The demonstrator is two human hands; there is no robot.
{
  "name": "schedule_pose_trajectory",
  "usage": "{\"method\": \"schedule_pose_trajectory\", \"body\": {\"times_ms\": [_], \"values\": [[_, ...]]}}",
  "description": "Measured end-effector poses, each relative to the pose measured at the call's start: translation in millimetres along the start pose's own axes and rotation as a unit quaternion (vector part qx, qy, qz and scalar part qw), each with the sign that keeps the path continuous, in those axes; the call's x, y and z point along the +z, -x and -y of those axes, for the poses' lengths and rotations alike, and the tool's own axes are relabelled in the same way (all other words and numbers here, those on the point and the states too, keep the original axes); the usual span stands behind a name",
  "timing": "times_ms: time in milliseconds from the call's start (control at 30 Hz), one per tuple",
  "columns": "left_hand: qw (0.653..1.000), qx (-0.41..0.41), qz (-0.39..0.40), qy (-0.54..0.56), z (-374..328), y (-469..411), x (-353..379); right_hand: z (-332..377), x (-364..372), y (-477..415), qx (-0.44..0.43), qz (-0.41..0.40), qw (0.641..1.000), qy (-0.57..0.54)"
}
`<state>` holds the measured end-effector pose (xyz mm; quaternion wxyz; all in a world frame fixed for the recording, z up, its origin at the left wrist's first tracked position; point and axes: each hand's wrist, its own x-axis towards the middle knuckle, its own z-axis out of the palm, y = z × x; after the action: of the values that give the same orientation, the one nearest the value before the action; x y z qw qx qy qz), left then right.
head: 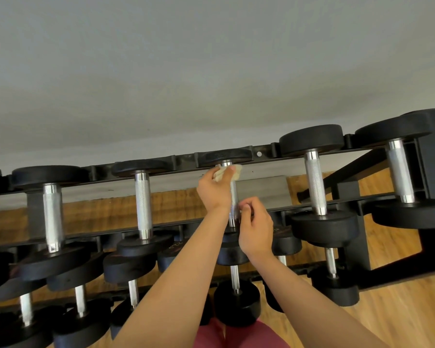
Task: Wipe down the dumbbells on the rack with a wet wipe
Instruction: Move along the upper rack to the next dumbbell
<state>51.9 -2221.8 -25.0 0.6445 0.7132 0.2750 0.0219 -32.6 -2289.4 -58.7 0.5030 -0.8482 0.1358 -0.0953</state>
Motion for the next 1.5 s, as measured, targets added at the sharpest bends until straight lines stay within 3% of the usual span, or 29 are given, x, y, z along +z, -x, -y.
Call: {"method": "schedule_pose_trajectory", "body": {"times_ms": [200,433,733,1000,1167,1500], "values": [[0.999,0.002,-0.036,0.004,0.3,-2.0,-5.0,1.1,-1.6,0.8,0.004,-0.001,1.0,-0.005],[0.999,-0.043,0.003,0.005,-7.7,-5.2,3.1,2.8,-2.6,0.5,0.003,0.006,1.0,-0.002],[0.992,-0.091,0.016,0.088,-1.5,-8.3,-7.5,2.6,-2.7,1.0,0.008,0.006,1.0,0.003],[0.995,-0.043,-0.034,0.081,0.0,-4.0,-2.9,1.8,-2.2,0.2,0.002,0.006,1.0,0.001],[0.998,-0.037,0.025,0.048,0.0,-12.0,-13.4,0.3,-2.1,-0.3,0.002,0.008,1.0,0.002],[0.98,0.046,0.145,-0.13,29.2,9.5,-51.1,-0.2,-1.2,0.2,0.004,0.006,1.0,-0.018]]}}
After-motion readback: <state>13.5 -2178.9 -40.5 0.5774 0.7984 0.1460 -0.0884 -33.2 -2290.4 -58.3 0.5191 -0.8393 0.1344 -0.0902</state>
